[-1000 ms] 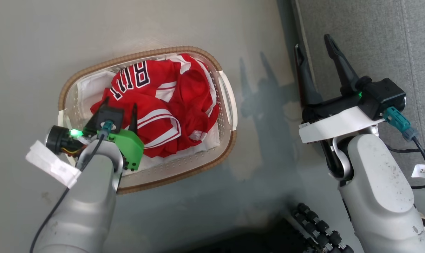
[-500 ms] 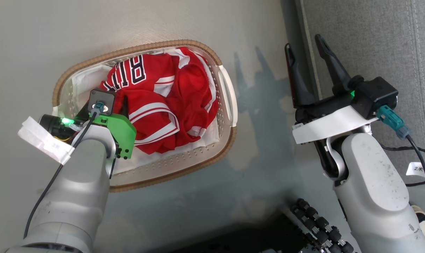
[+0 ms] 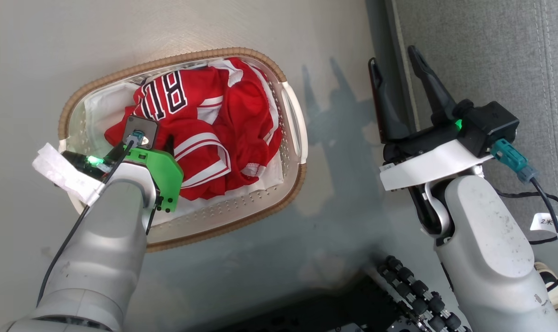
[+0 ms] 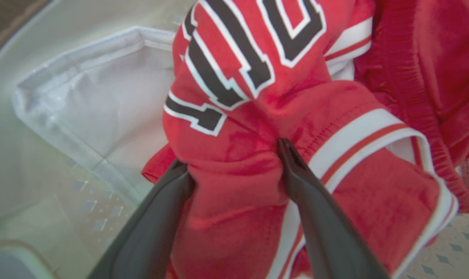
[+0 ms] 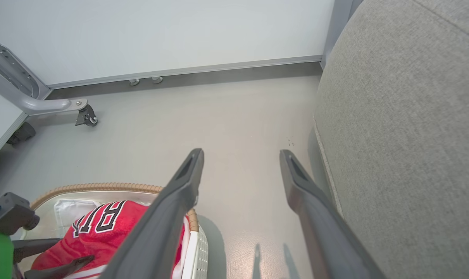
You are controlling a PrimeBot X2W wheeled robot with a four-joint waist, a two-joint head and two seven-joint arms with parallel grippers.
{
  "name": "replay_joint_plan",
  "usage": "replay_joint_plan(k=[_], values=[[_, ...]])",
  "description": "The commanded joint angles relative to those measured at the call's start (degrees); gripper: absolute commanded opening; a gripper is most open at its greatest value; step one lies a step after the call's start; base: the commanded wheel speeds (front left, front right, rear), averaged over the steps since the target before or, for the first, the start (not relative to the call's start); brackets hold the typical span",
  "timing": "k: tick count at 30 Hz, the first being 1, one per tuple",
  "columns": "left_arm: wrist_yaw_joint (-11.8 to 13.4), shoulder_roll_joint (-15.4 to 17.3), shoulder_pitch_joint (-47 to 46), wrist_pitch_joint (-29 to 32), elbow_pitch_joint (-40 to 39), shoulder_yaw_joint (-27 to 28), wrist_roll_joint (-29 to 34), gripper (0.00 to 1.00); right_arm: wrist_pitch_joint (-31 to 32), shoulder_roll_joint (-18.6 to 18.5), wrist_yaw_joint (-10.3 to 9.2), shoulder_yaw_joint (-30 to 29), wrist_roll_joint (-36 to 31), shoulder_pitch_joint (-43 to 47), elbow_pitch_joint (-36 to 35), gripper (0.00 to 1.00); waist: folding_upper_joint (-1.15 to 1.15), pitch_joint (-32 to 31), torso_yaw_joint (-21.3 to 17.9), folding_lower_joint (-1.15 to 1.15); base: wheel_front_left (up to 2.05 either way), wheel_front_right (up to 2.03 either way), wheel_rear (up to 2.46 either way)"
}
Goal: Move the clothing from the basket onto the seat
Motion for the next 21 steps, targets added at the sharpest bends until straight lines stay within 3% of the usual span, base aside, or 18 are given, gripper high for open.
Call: replay_joint_plan(k=[1, 11, 12, 13, 14, 15, 21], values=[[-0.2, -0.1, -0.4, 0.4, 0.1, -0.4, -0.1, 1.0, -0.3, -0.2, -0.02, 0.3, 0.3, -0.5, 0.0, 1.0, 0.0, 0.1, -0.2, 0.0, 0.0, 0.0, 0.0], [-0.9, -0.1, 0.5, 1.5, 0.2, -0.7, -1.6, 1.0, -0.3, -0.2, -0.02, 0.7, 0.6, -0.2, 0.4, 1.0, 0.0, 0.0, -0.6, 0.0, 0.0, 0.0, 0.0], [-1.1, -0.2, 0.6, 1.7, 0.2, -0.6, -1.9, 0.93, -0.3, -0.2, -0.02, 0.7, 0.5, -0.1, 0.5, 1.0, 0.0, -0.1, -0.6, 0.0, 0.0, 0.0, 0.0], [-1.4, -0.2, 0.7, 1.9, 0.2, -0.7, -2.0, 0.58, -0.3, -0.2, -0.02, 0.8, 0.4, -0.1, 0.5, 1.0, 0.0, -0.1, -0.6, 0.0, 0.0, 0.0, 0.0], [-1.5, -0.2, 0.8, 1.9, 0.2, -0.7, -2.4, 0.4, -0.3, -0.2, -0.02, 0.9, 0.3, 0.0, 0.6, 1.0, 0.0, -0.3, -0.6, 0.0, 0.0, 0.0, 0.0], [-1.8, -0.3, 0.9, 1.8, 0.2, -0.7, -2.7, 0.0, -0.3, -0.2, -0.02, 1.0, 0.2, 0.1, 0.7, 1.0, 0.0, -0.5, -0.6, 0.0, 0.0, 0.0, 0.0], [-2.6, -0.5, 2.2, 2.0, 0.3, 0.1, -5.5, 0.0, -0.3, -0.2, -0.02, 1.7, -0.2, 1.1, 2.2, 1.0, 0.0, -2.7, -0.4, 0.0, 0.0, 0.0, 0.0]])
